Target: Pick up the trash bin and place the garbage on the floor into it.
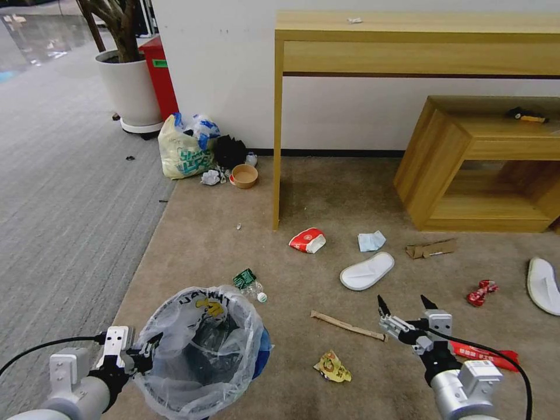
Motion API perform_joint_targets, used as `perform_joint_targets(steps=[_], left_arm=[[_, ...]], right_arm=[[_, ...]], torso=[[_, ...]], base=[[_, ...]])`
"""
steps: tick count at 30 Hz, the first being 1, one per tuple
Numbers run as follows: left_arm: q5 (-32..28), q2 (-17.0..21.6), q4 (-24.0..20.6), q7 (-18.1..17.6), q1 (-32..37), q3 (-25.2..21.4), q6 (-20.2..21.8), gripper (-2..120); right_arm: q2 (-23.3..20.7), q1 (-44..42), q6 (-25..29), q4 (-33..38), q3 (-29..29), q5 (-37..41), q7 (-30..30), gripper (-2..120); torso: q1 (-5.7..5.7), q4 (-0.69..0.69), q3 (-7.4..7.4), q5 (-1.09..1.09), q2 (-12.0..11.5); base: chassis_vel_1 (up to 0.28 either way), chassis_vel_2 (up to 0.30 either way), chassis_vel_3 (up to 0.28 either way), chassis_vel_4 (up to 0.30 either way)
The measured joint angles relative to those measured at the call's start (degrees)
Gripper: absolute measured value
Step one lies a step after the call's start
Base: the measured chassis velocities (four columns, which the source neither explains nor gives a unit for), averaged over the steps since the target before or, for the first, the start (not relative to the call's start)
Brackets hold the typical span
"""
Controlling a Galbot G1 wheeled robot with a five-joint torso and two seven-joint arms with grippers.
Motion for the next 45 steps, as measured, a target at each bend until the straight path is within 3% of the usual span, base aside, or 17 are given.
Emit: perform_joint_targets(steps=[14, 26, 39, 45], left_arm=[[-0.93, 1.72, 1.20, 0.00, -1.50, 0.48, 0.00, 0], [-1.60, 2.36, 1.37, 0.46, -1.32, 0.50, 0.00, 0], [-1.10, 2.02, 0.60, 0.33, -0.42, 0.53, 0.00, 0], [-0.83, 1.75, 0.21, 0.09, -0.22, 0.40, 0.00, 0]], right_arm=[[-8.18, 1.18, -0.54, -14.39, -3.39, -0.57, -7.24, 100], [-7.37, 6.06, -0.99, -25.87, -6.96, -6.61, -7.78, 100], [-7.32, 13.60, -3.82, -35.01, -10.83, -6.18, -8.79, 100], [-7.07, 16.33, -3.72, -39.42, -13.06, -7.04, -9.40, 94]], torso=[[0.00, 0.00, 0.01, -0.01, 0.00], [0.00, 0.00, 0.01, 0.00, 0.00], [0.00, 0.01, 0.01, 0.00, 0.00], [0.00, 0.01, 0.01, 0.00, 0.00]], base=[[0.000, 0.000, 0.000, 0.000], [0.000, 0.000, 0.000, 0.000], [0.000, 0.000, 0.000, 0.000], [0.000, 0.000, 0.000, 0.000]])
